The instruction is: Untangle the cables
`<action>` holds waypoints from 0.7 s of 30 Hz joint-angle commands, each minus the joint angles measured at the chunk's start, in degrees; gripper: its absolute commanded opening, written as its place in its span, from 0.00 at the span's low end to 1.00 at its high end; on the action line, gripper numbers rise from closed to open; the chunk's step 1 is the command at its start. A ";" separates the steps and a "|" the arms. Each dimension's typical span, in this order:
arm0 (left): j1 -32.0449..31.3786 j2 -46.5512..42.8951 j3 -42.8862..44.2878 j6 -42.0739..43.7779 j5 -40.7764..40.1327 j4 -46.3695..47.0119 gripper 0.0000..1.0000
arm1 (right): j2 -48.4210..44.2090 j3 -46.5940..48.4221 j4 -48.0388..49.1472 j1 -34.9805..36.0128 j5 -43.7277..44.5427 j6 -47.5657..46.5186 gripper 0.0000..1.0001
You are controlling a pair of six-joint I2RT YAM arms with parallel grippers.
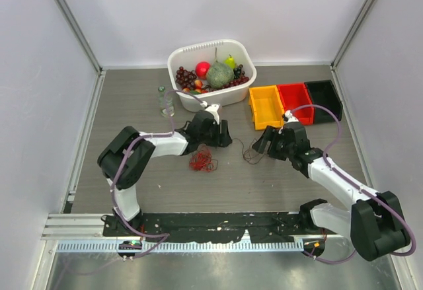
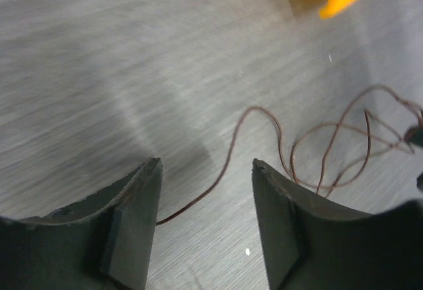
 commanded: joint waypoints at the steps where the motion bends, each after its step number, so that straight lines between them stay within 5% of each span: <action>1: -1.13 4.09 -2.06 -6.75 15.96 11.82 0.49 | 2.16 -0.95 5.99 -0.07 -2.60 3.02 0.73; 6: -2.97 4.89 -7.34 -11.87 19.76 22.57 0.26 | 4.71 -4.29 15.20 0.02 -7.16 10.21 0.58; 13: -5.00 5.68 -6.02 -11.07 19.84 22.30 0.11 | 7.43 -6.32 21.37 0.11 -9.02 16.64 0.33; 18: -5.08 5.60 -7.78 -12.75 20.29 26.71 0.11 | 13.05 -3.69 22.35 3.36 -9.37 16.56 0.28; 21: -5.00 4.63 -8.57 -12.04 19.15 26.01 0.28 | 11.76 0.08 11.76 3.45 -5.27 12.36 0.26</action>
